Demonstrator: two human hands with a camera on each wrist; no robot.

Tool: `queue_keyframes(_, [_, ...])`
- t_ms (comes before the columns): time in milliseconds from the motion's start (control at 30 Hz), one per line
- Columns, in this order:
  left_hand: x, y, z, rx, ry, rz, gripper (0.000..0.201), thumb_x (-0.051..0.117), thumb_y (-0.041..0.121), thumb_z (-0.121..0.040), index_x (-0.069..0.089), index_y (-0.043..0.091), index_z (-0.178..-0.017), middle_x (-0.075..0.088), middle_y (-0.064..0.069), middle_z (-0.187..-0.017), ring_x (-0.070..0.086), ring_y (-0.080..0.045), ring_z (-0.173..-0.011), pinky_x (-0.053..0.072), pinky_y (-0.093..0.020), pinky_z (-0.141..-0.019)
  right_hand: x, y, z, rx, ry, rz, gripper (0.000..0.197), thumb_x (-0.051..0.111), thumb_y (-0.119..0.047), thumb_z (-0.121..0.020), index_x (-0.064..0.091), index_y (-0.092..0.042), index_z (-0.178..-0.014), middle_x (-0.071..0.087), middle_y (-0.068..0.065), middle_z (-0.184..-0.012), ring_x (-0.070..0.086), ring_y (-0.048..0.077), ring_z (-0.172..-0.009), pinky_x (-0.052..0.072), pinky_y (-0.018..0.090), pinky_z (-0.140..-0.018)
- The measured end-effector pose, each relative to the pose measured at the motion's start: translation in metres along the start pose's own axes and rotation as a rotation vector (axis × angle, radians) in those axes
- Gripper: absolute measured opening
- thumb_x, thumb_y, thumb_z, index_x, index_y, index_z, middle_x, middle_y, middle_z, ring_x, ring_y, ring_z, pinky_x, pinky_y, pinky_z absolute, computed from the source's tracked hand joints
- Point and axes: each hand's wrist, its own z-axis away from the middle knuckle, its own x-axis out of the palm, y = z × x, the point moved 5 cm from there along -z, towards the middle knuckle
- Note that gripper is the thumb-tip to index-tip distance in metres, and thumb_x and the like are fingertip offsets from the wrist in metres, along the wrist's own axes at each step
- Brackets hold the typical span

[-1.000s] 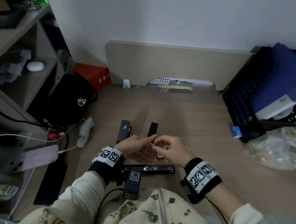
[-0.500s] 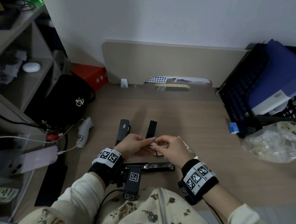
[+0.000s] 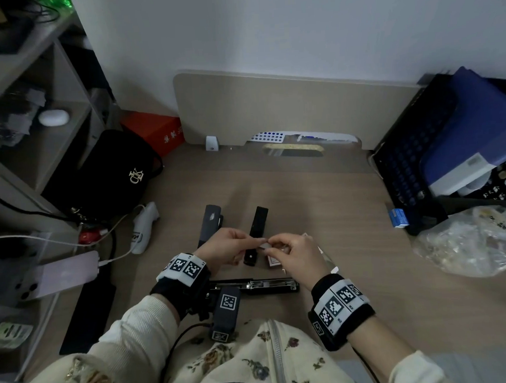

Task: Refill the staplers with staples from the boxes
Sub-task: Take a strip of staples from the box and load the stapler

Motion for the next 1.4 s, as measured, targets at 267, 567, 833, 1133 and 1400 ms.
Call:
queue_keyframes(267, [-0.005, -0.007, -0.002, -0.018, 0.062, 0.063, 0.046, 0.074, 0.039, -0.08, 0.07, -0.004, -0.095, 0.045, 0.004, -0.046, 0.037, -0.009, -0.04, 0.031, -0.019, -0.042, -0.004, 0.009, -0.001, -0.033, -0.038, 0.13, 0.019, 0.078, -0.029, -0.075, 0.075, -0.015, -0.086, 0.071, -0.003, -0.078, 0.059, 0.004, -0.067, 0.047, 0.017, -0.067])
queue_keyframes(567, [-0.018, -0.022, 0.001, -0.073, 0.156, 0.162, 0.025, 0.069, 0.035, -0.087, 0.067, 0.011, -0.08, 0.048, 0.002, -0.053, 0.041, -0.007, -0.042, 0.035, -0.017, -0.044, 0.007, 0.064, 0.01, 0.1, -0.328, 0.525, 0.019, 0.068, -0.041, -0.08, 0.073, -0.025, -0.089, 0.06, -0.013, -0.089, 0.054, 0.009, -0.09, 0.045, 0.03, -0.079])
queue_keyframes(833, [-0.023, -0.034, 0.006, -0.096, 0.163, 0.17, 0.026, 0.071, 0.036, -0.084, 0.067, 0.012, -0.078, 0.05, 0.004, -0.052, 0.043, -0.007, -0.045, 0.037, -0.018, -0.047, 0.026, 0.082, 0.012, 0.036, -0.486, 0.747, 0.032, 0.057, -0.039, -0.089, 0.07, -0.011, -0.097, 0.063, 0.003, -0.107, 0.058, 0.02, -0.1, 0.032, 0.027, -0.068])
queue_keyframes(1133, [-0.025, -0.035, 0.007, -0.098, 0.189, 0.173, 0.025, 0.072, 0.037, -0.084, 0.067, 0.013, -0.079, 0.05, 0.006, -0.05, 0.043, -0.008, -0.047, 0.036, -0.02, -0.051, 0.036, 0.099, 0.012, -0.003, -0.506, 0.838, 0.027, 0.052, -0.039, -0.091, 0.068, -0.019, -0.098, 0.061, -0.001, -0.11, 0.062, 0.024, -0.095, 0.048, 0.037, -0.081])
queue_keyframes(1400, [-0.025, -0.033, 0.007, -0.098, 0.195, 0.172, 0.024, 0.07, 0.036, -0.085, 0.065, 0.015, -0.074, 0.049, 0.008, -0.048, 0.042, -0.007, -0.045, 0.036, -0.018, -0.048, 0.036, 0.102, 0.015, -0.023, -0.429, 0.675, 0.017, 0.059, -0.033, -0.084, 0.064, -0.02, -0.095, 0.061, -0.002, -0.102, 0.062, 0.025, -0.093, 0.05, 0.04, -0.078])
